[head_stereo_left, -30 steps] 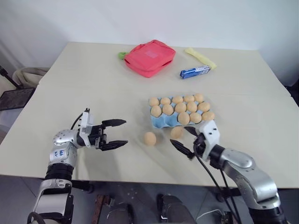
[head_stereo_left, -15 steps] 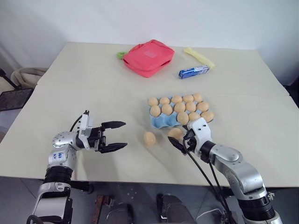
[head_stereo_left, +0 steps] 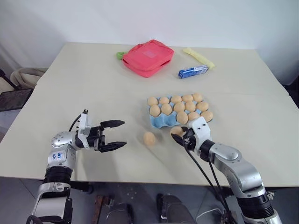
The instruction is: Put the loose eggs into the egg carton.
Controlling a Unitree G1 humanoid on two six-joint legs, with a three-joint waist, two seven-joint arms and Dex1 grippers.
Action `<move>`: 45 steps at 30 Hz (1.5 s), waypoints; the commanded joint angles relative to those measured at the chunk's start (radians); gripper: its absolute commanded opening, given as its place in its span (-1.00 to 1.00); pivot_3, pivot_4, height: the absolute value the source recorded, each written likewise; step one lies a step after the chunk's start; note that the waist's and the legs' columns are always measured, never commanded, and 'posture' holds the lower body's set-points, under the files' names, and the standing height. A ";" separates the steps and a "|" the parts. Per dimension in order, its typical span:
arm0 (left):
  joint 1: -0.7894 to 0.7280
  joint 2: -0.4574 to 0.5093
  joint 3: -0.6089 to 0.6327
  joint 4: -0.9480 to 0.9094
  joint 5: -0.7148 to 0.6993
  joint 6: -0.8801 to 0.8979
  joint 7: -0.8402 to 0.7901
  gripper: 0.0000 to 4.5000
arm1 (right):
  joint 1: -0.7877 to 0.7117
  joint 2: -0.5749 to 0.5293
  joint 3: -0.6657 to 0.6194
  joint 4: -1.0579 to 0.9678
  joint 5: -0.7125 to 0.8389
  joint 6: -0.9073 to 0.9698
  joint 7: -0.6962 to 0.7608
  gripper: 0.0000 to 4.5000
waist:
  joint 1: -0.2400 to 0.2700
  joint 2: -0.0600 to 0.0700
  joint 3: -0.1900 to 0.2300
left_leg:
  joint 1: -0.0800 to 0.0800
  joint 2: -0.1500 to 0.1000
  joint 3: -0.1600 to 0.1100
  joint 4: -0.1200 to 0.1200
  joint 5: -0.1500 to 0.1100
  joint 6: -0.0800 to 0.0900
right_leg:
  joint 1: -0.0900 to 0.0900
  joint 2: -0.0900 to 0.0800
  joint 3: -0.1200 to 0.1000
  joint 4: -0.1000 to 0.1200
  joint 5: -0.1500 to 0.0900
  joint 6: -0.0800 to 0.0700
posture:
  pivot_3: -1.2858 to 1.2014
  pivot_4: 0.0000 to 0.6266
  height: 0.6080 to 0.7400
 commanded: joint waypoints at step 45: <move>0.029 0.011 -0.014 -0.128 0.027 0.067 0.112 1.00 | -0.140 -0.116 -0.147 -0.135 0.133 -0.027 0.214 0.99 | 0.004 0.001 0.000 | -0.001 0.000 0.000 -0.001 0.000 0.000 | -0.001 0.000 -0.001 -0.001 0.000 0.000 | 0.03 -0.52 1.00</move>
